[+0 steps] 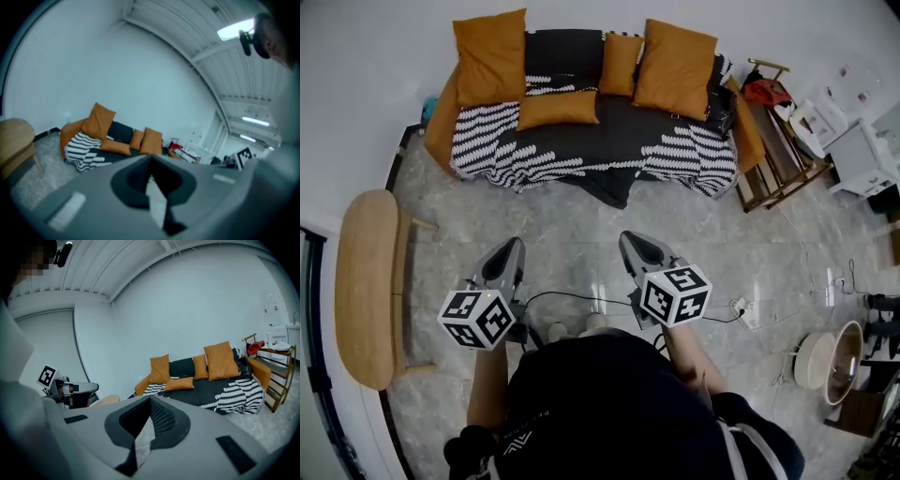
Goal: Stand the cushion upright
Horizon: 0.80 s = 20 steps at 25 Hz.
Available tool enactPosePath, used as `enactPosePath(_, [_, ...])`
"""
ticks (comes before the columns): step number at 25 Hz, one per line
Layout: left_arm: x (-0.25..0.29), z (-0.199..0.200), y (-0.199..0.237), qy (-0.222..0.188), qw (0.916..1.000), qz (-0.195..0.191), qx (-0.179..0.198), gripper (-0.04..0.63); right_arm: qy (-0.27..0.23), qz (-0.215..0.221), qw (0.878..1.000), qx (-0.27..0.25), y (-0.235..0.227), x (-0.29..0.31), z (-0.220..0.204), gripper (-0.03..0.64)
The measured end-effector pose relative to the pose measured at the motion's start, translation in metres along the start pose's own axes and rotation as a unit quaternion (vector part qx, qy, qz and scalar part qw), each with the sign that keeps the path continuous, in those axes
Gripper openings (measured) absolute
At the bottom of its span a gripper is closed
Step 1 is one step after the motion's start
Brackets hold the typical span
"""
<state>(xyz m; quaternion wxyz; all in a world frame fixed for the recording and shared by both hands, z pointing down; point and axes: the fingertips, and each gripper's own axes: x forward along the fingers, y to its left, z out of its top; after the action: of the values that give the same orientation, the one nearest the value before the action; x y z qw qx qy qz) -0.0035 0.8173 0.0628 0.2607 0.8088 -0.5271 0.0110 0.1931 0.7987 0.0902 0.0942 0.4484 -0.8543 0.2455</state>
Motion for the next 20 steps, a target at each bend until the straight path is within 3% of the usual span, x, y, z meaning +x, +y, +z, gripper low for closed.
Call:
enactPosePath(11, [0.018,-0.017,-0.019,0.016,0.9994,0.029,0.004,0.002,0.025,0.038,0.999,0.006,-0.024,0.003,-0.007,-0.003])
enactPosePath(20, [0.024,-0.018,-0.011,0.023,0.9989,0.042,0.001,0.002,0.034,0.053,0.998,0.009,-0.027,0.013,-0.009,-0.003])
